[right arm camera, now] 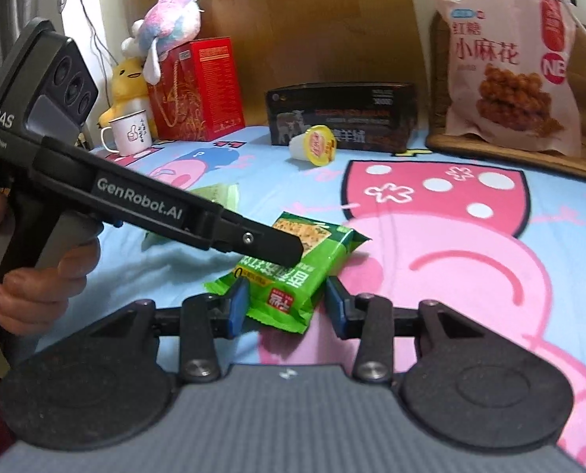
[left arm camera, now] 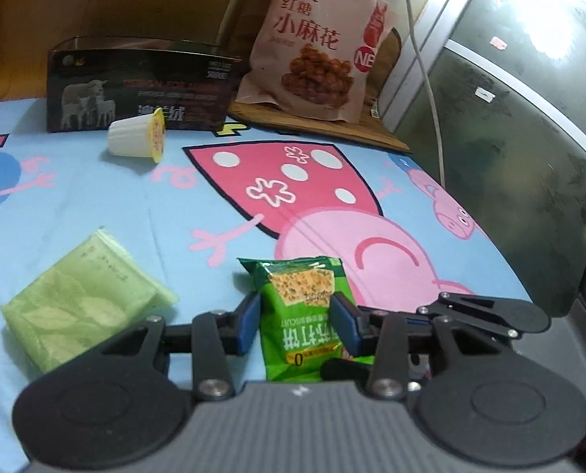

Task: Organize snacks
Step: 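Reach the left tool to the green cracker packet and close on it, then close the left tool fingers on the green cracker packet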

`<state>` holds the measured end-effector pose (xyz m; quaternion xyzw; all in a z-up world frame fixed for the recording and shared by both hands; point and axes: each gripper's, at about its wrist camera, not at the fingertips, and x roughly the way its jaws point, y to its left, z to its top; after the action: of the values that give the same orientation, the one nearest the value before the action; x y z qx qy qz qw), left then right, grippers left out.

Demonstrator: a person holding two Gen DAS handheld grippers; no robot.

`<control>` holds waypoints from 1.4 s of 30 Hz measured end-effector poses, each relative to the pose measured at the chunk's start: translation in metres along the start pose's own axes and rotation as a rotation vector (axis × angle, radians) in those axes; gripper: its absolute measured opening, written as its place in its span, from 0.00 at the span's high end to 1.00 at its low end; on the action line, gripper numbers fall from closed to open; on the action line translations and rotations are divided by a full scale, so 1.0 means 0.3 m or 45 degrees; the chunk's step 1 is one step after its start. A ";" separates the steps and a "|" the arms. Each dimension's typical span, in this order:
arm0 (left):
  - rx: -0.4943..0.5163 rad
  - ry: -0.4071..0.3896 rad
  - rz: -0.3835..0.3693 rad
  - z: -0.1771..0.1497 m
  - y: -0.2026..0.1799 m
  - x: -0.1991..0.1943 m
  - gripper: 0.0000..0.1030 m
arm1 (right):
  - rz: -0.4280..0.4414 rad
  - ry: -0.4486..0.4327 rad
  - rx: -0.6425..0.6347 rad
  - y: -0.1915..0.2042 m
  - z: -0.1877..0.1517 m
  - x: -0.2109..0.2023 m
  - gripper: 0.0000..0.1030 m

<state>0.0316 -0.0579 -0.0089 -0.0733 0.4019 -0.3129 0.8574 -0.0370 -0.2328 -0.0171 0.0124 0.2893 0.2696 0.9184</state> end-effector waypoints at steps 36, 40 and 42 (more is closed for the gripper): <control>0.039 -0.099 -0.038 -0.044 0.009 -0.013 0.56 | -0.126 -0.016 -0.166 0.066 -0.036 0.016 0.51; 0.051 -0.104 -0.044 -0.047 0.008 -0.013 0.52 | -0.129 -0.015 -0.168 0.067 -0.037 0.017 0.51; 0.049 -0.104 -0.053 -0.047 0.009 -0.013 0.51 | -0.129 -0.015 -0.169 0.066 -0.037 0.017 0.50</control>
<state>0.0207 -0.0516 -0.0170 -0.0777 0.3587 -0.3351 0.8678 -0.0492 -0.2148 -0.0254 -0.0614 0.2655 0.2412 0.9314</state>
